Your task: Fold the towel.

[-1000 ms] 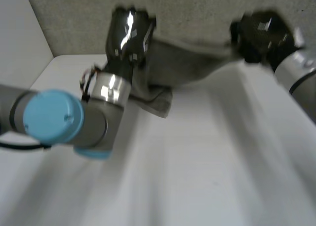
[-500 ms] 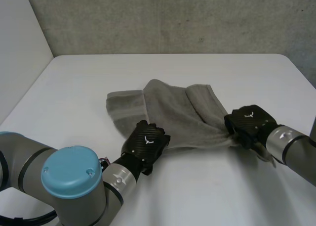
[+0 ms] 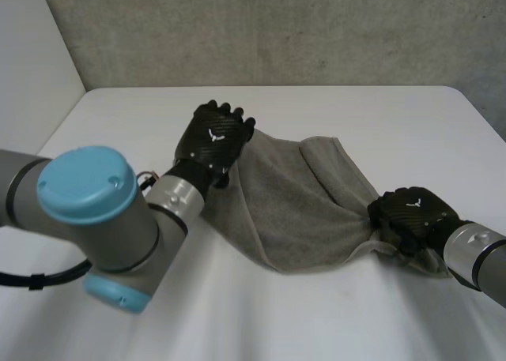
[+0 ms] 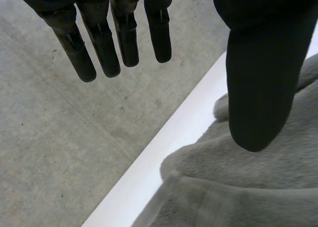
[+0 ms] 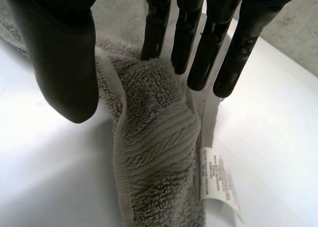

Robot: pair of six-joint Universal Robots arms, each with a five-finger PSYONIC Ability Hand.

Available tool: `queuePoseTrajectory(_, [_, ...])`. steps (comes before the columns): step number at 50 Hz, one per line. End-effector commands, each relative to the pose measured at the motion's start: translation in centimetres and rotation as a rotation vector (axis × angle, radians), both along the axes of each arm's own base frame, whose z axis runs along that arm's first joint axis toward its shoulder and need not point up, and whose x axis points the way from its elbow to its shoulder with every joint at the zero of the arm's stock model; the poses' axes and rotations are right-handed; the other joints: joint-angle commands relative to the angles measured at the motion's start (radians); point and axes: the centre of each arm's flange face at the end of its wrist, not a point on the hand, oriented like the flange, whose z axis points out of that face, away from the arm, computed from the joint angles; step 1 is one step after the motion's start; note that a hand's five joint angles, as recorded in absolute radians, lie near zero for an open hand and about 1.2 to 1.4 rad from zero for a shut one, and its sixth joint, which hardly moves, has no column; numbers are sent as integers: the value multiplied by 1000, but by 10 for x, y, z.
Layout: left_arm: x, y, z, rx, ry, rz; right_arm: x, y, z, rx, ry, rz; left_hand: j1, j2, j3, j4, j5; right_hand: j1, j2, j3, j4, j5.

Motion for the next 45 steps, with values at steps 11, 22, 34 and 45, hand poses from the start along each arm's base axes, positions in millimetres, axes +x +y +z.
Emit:
queuePoseTrajectory(11, [-12, -41, -51, 133, -149, -189, 0, 6, 7, -21, 2, 5, 70, 74, 74, 75, 79, -223, -237, -229, -220, -190])
queuePoseTrajectory(22, [7, -65, -61, 86, -302, -163, -1, 5, 6, -20, 6, 4, 94, 98, 97, 98, 102, -249, -263, -256, -246, -216])
queuePoseTrajectory(34, [6, -75, -78, 85, -443, -190, -1, 4, 5, -18, 5, 5, 76, 80, 80, 81, 85, -252, -266, -259, -249, -219])
queuePoseTrajectory(45, [-3, -87, -71, 59, -447, -196, 0, 4, 5, -20, 4, 10, 59, 63, 62, 63, 67, -252, -266, -259, -249, -219])
